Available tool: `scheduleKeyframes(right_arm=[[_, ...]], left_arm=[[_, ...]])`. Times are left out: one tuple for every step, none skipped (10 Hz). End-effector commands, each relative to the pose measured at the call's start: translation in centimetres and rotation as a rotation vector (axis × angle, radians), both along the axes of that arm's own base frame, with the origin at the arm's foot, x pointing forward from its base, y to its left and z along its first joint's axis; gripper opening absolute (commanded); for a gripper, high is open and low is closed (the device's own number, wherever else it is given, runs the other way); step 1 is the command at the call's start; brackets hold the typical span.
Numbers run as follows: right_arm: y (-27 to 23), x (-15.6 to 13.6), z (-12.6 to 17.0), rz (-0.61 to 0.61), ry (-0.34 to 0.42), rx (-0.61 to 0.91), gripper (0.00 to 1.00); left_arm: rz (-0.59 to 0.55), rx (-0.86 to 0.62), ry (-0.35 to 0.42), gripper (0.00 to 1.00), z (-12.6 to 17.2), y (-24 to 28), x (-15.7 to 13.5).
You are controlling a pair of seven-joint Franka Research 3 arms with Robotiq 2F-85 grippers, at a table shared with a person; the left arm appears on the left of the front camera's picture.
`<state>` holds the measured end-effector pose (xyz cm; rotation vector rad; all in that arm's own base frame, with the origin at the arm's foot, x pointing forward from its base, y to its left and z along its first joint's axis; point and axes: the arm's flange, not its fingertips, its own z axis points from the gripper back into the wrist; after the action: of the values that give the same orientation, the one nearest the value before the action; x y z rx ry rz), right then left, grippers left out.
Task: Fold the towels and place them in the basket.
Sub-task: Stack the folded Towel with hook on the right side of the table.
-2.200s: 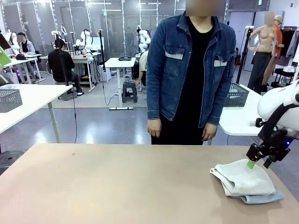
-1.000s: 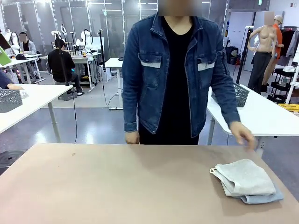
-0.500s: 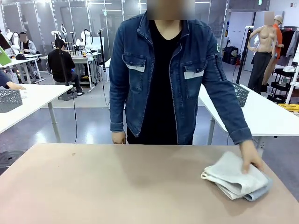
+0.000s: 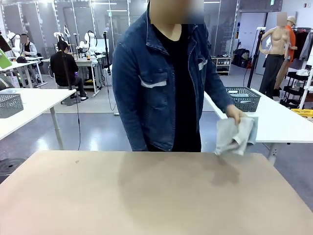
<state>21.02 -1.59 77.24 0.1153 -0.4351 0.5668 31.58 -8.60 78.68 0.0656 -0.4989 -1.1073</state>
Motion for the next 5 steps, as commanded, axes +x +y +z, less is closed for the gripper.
scheduleKeyframes(right_arm=[[-0.07, -0.07, 0.18, -0.014, -0.003, -0.003, 0.75], [-0.07, -0.07, 0.18, -0.014, -0.003, -0.003, 0.75], [-0.07, -0.07, 0.18, -0.014, -0.003, -0.003, 0.75], [-0.07, -0.07, 0.18, -0.014, -0.003, -0.003, 0.75], [-0.07, -0.07, 0.18, -0.014, -0.003, -0.003, 0.75]], left_arm=[[0.007, 0.009, -0.010, 1.00, -0.12, 0.07, -0.19], [0.007, 0.009, -0.010, 1.00, -0.12, 0.07, -0.19], [0.007, 0.009, -0.010, 1.00, -0.12, 0.07, -0.19], [0.007, 0.009, -0.010, 1.00, -0.12, 0.07, -0.19], [0.007, 0.009, -0.010, 1.00, -0.12, 0.07, -0.19]])
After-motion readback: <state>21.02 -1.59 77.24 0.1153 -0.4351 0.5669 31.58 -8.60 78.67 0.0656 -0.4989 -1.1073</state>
